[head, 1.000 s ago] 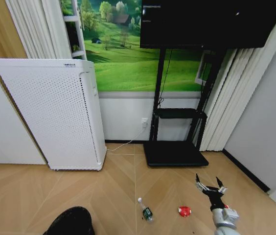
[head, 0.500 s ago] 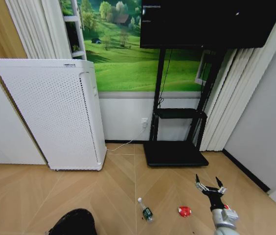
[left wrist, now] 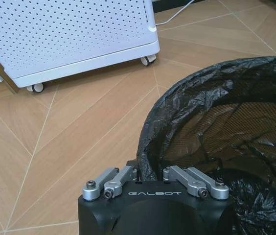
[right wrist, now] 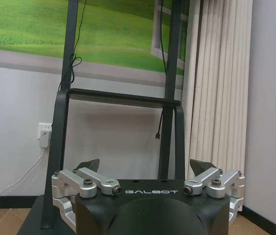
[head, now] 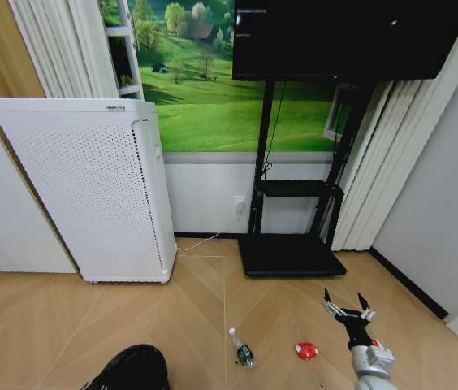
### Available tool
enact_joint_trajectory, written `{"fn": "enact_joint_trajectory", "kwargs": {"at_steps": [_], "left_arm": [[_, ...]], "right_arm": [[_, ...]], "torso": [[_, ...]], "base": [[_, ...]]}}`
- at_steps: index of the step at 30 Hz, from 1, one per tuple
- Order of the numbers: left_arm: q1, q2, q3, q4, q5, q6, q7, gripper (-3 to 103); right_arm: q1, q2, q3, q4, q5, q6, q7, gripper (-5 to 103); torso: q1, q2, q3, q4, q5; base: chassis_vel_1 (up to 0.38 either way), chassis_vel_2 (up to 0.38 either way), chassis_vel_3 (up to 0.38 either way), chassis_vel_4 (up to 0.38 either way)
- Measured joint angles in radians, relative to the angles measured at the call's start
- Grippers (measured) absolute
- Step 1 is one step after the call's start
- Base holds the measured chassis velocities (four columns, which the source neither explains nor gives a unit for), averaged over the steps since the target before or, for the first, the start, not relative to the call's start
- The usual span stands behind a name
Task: Pick up the trash bin and place the garbage on the floor into it.
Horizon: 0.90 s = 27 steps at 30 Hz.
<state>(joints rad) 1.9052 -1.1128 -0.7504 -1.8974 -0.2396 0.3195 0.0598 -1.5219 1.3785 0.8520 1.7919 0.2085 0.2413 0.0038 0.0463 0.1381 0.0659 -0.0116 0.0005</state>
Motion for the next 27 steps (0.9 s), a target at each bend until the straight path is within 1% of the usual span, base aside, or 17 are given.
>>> {"fn": "enact_joint_trajectory", "kwargs": {"at_steps": [8,12,15,18,19,21,22,24,25,27], "left_arm": [[0.001,-0.005,0.001,0.0,0.004,-0.005,-0.003,18],[-0.003,-0.009,0.004,-0.001,0.006,-0.02,-0.009,18],[-0.007,-0.017,0.002,-0.007,0.015,-0.044,-0.017,18],[-0.013,-0.028,-0.013,-0.03,0.036,-0.085,-0.031,11],[-0.013,-0.028,-0.013,-0.03,0.036,-0.085,-0.031,11],[-0.024,-0.033,-0.023,-0.037,0.066,-0.119,-0.035,10],[-0.024,-0.033,-0.023,-0.037,0.066,-0.119,-0.035,10],[-0.037,-0.041,-0.033,-0.041,0.083,-0.14,-0.04,7],[-0.044,-0.045,-0.04,-0.044,0.08,-0.143,-0.045,6],[-0.048,-0.049,-0.042,-0.047,0.073,-0.143,-0.047,6]], "right_arm": [[0.005,0.001,-0.002,-0.006,-0.004,0.004,0.001,100],[0.006,0.001,-0.002,-0.009,-0.004,0.005,0.001,100],[0.006,0.001,-0.003,-0.014,-0.007,0.008,0.001,100],[0.006,0.003,-0.003,-0.02,-0.009,0.013,0.001,100],[0.006,0.003,-0.003,-0.02,-0.009,0.013,0.001,100],[0.006,0.002,-0.004,-0.022,-0.009,0.014,0.0,100],[0.006,0.002,-0.004,-0.022,-0.009,0.014,0.0,100],[0.006,0.003,-0.006,-0.019,-0.004,0.015,0.0,100],[0.006,0.003,-0.007,-0.016,-0.004,0.014,0.0,100],[0.006,0.003,-0.007,-0.016,-0.004,0.014,0.0,100]], "torso": [[0.0,0.0,0.0,0.0,-0.0003],[0.0,0.0,0.0,0.0001,-0.0008],[0.0,0.0,0.0,0.0,-0.0017],[0.0,0.0,0.0,-0.0004,-0.0012],[0.0,0.0,0.0,-0.0004,-0.0012],[0.0,0.0,0.0,-0.0002,-0.0012],[0.0,0.0,0.0,-0.0002,-0.0012],[0.0,0.0,0.0,-0.0002,-0.001],[0.0,0.0,0.0,-0.0002,-0.0004],[0.0,0.0,0.0,0.0001,-0.0008]], "base": [[0.0,0.0,0.0,0.0],[0.0,0.0,0.0,0.0],[0.0,0.0,0.0,0.0],[0.0,0.0,0.0,0.0],[0.0,0.0,0.0,0.0],[0.0,0.0,0.0,0.0],[0.0,0.0,0.0,0.0],[0.0,0.0,0.0,0.0],[0.0,0.0,0.0,0.0],[0.0,0.0,0.0,0.0]]}}
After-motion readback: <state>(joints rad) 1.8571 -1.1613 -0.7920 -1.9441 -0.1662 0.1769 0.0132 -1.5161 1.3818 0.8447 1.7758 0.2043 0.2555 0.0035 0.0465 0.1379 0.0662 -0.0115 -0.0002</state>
